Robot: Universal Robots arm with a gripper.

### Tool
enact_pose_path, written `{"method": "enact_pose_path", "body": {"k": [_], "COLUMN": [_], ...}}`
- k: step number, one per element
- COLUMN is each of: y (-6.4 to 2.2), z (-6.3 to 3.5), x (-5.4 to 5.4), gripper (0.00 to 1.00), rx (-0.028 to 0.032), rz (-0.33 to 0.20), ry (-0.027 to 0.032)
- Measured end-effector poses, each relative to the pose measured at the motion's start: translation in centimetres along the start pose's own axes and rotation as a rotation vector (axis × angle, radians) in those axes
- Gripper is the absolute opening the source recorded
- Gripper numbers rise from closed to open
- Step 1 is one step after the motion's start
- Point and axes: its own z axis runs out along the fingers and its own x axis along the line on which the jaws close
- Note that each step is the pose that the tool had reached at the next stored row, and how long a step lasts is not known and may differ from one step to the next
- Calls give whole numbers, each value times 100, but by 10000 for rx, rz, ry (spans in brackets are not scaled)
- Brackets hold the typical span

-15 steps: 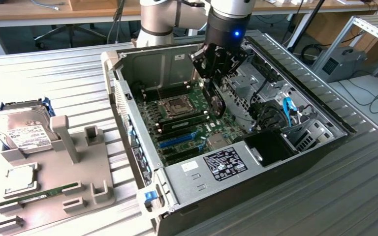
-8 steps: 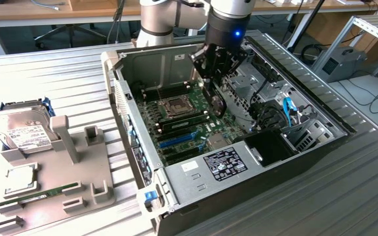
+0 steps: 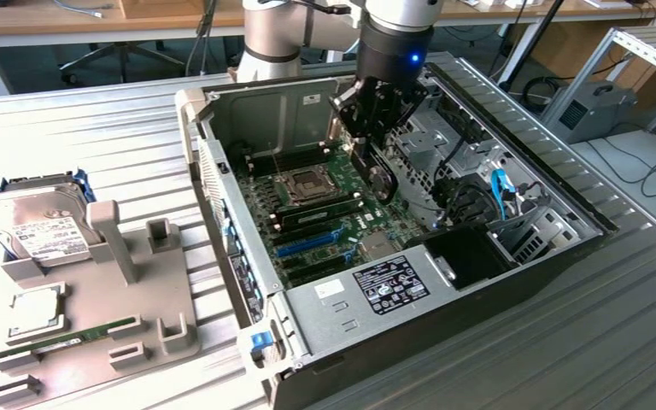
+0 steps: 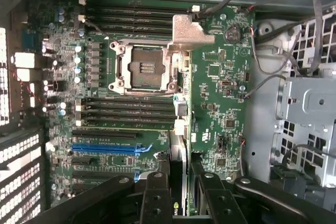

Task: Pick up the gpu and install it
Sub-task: 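Insert the gpu into the slot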

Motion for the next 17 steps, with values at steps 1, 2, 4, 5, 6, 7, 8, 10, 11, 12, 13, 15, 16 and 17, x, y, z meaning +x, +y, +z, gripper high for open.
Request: {"method": "enact_pose_path", "body": {"k": [1,2,4,5,6,7,8,10,11,12,13,15,16,17], "y": [0,0,0,0,0,0,0,0,0,0,0,0,0,0], "z": [0,0,0,0,0,0,0,0,0,0,0,0,0,0], "x": [0,0,0,0,0,0,0,0,0,0,0,0,0,0], "gripper": [26,26,26,26,26,26,26,26,26,26,26,26,26,26], "rx": [-2,-6,-11,-14,-15,-19,-20,-24,-25,-27,-29,-33,-35,-36], "rz": [-82,-213,-395,-485,-544,-649,-731,-861,-908,-983,-1056,-1161,-1217,-1268], "ry": [-4,-10,-18,-22,-25,-29,-33,-39,-41,-44,-48,-52,-55,-57]}}
